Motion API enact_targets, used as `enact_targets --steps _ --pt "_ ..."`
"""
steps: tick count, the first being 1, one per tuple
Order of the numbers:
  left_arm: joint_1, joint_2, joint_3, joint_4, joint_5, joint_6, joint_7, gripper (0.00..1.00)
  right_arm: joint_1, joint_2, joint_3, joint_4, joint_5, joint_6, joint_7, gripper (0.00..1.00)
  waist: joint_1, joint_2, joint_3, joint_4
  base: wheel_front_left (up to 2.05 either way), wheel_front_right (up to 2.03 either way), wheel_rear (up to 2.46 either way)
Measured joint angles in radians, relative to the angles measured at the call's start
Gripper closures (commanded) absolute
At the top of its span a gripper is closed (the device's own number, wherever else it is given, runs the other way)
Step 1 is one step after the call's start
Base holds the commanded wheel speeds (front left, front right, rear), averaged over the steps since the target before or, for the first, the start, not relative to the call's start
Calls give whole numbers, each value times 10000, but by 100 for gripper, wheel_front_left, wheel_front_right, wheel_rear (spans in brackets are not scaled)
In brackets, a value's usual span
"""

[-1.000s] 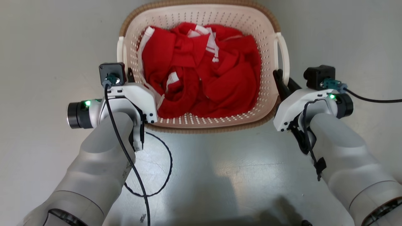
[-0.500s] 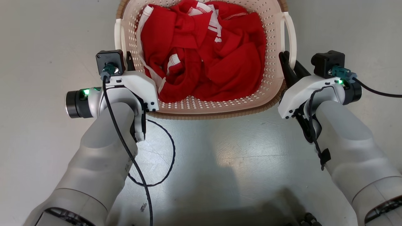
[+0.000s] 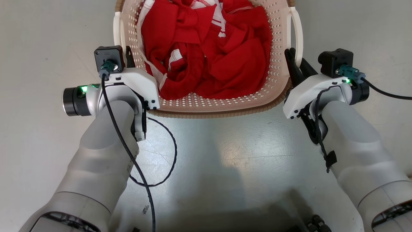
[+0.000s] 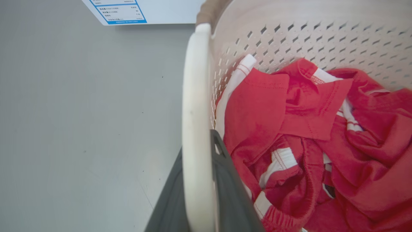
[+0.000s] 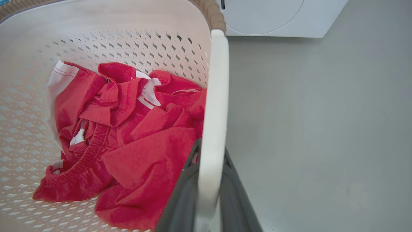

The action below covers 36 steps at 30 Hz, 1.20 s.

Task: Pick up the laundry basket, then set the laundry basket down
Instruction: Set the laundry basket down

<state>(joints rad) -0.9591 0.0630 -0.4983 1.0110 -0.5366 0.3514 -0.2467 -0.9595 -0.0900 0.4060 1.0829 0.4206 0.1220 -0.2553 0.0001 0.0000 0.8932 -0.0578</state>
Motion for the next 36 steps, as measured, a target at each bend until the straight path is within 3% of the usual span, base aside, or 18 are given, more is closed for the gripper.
enact_targets --steps 19,20,21,22,23,36 --pt "-109 -205 905 240 746 -295 0 100 3 25 -123 -123 -165 0 0 100 0 0 136 -40 0 0 0" --pt "-114 -215 932 255 809 -307 0 100 3 25 -165 -134 -192 0 0 76 0 0 152 -45 0 0 0" --pt "-118 -226 972 261 863 -341 -2 65 3 25 -215 -144 -228 0 0 55 0 0 170 -51 0 0 0" --pt "-128 -236 1014 255 911 -359 -13 13 3 25 -238 -148 -270 6 2 18 0 0 190 -56 0 0 0" --pt "-159 -259 1057 242 940 -347 -31 0 5 44 -265 -155 -316 13 2 0 0 0 211 -60 0 0 0" --pt "-305 -318 1068 178 918 -360 -90 0 4 222 -706 -163 -642 23 2 0 0 0 371 -81 0 0 0"
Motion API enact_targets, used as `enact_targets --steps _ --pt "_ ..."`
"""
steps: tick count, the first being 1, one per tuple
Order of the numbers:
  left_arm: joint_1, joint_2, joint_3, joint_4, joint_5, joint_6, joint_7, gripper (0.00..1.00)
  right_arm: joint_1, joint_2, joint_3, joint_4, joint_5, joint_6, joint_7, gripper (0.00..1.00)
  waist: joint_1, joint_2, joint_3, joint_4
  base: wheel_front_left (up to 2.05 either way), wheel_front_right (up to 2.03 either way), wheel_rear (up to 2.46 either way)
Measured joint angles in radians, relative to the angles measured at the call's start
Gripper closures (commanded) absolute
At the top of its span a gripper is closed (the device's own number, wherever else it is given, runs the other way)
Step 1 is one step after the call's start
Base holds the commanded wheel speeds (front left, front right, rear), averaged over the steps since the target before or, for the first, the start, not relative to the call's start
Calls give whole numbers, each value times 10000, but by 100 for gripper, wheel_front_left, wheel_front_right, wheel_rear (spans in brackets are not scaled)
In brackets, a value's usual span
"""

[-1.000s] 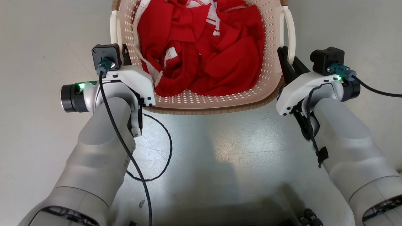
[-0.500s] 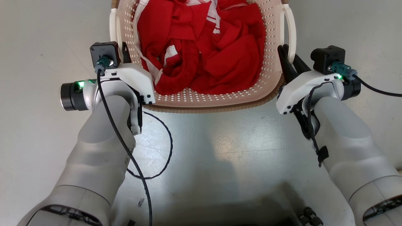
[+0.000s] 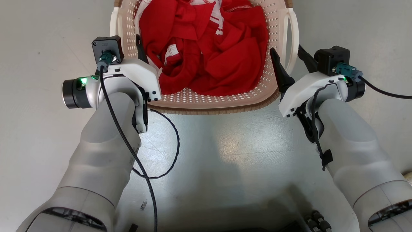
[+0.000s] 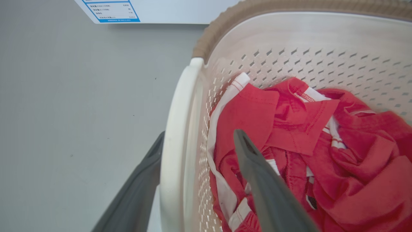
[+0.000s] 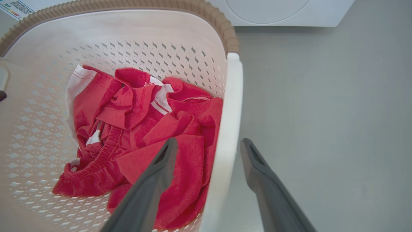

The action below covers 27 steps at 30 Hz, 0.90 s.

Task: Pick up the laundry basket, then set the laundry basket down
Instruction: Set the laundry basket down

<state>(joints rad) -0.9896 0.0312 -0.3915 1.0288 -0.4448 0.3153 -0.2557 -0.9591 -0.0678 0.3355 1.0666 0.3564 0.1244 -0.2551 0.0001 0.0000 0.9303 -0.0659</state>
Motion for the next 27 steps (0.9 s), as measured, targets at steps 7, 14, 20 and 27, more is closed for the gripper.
enact_targets --steps 7,14,20,27 --pt "0 -2 -69 -38 -71 15 0 0 2 0 -123 -33 -209 0 0 0 0 0 -77 28 0 0 0" --pt "108 0 -15 -73 -293 15 0 0 103 4 -479 -201 -439 0 0 0 0 0 -488 15 0 0 0" --pt "681 -2 109 -424 -385 -4 0 0 598 -13 -997 -451 -993 0 0 0 0 0 -1157 30 0 0 0" --pt "1749 2 441 -1026 -660 -253 0 0 1535 -33 -1358 -882 -1323 0 0 0 -1 0 -2337 116 0 0 0"
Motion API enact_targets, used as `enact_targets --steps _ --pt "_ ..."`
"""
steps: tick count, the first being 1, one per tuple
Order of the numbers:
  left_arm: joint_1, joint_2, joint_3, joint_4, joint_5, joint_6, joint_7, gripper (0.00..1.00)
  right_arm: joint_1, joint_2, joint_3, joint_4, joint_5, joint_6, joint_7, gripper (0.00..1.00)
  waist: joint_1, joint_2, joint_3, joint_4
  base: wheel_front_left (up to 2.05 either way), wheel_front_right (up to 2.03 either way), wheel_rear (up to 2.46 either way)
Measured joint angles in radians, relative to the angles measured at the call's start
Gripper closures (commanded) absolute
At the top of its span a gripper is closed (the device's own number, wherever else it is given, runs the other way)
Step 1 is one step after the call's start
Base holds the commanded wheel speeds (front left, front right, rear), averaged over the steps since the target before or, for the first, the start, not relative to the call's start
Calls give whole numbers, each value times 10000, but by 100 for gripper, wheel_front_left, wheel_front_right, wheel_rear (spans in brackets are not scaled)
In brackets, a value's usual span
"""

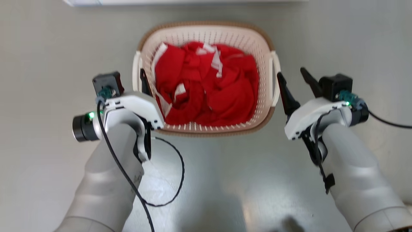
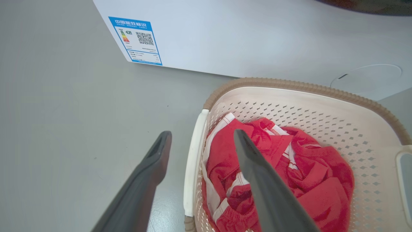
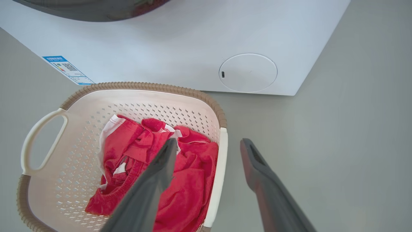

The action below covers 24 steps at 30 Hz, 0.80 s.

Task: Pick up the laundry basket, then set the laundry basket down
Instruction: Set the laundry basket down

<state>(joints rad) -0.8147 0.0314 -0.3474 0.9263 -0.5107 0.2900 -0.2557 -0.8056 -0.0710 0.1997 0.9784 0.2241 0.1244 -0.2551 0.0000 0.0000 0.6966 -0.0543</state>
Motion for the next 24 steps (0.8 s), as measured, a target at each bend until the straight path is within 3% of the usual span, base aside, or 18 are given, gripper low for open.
enact_targets --steps 24 --pt "2793 8 853 -1509 477 -890 0 0 2545 -46 -63 -1919 -297 0 0 0 0 0 -4121 90 0 0 0"
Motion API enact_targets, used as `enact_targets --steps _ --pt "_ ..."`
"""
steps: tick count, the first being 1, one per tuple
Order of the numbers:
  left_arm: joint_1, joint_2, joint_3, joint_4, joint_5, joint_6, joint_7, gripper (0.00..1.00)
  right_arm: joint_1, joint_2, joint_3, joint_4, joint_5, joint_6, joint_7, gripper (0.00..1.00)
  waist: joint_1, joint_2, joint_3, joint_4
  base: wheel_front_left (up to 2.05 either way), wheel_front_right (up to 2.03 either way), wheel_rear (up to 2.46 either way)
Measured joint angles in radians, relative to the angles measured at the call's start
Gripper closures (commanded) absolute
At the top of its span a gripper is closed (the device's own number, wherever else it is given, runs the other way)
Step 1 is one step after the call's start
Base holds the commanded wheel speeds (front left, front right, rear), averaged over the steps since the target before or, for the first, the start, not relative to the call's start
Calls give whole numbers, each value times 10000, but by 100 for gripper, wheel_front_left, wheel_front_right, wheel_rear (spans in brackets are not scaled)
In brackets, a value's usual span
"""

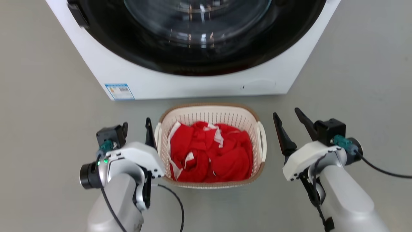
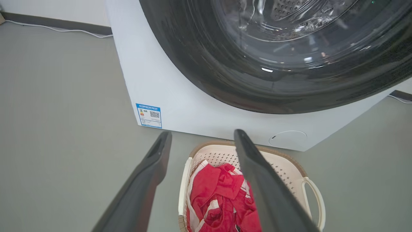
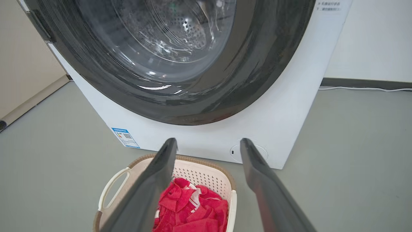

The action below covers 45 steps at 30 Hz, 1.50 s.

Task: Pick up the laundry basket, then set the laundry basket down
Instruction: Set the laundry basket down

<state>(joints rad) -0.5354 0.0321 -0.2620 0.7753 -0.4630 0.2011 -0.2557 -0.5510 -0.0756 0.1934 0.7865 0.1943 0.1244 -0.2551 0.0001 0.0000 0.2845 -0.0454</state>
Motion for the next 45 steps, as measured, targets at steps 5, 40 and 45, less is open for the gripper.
enact_targets --steps 5,40,45 --pt "598 2 326 -508 412 -173 0 0 505 -90 -10 -541 8 0 0 0 0 0 -607 74 0 0 0" --pt "5339 79 2117 -5133 1463 -1133 0 0 4645 -545 -1028 -4195 -6 0 0 0 0 0 -2589 5 0 0 0" --pt "5769 86 2006 -5333 1459 -1108 0 0 4978 -564 -1120 -4251 -6 0 0 0 0 0 -2736 -89 0 0 0"
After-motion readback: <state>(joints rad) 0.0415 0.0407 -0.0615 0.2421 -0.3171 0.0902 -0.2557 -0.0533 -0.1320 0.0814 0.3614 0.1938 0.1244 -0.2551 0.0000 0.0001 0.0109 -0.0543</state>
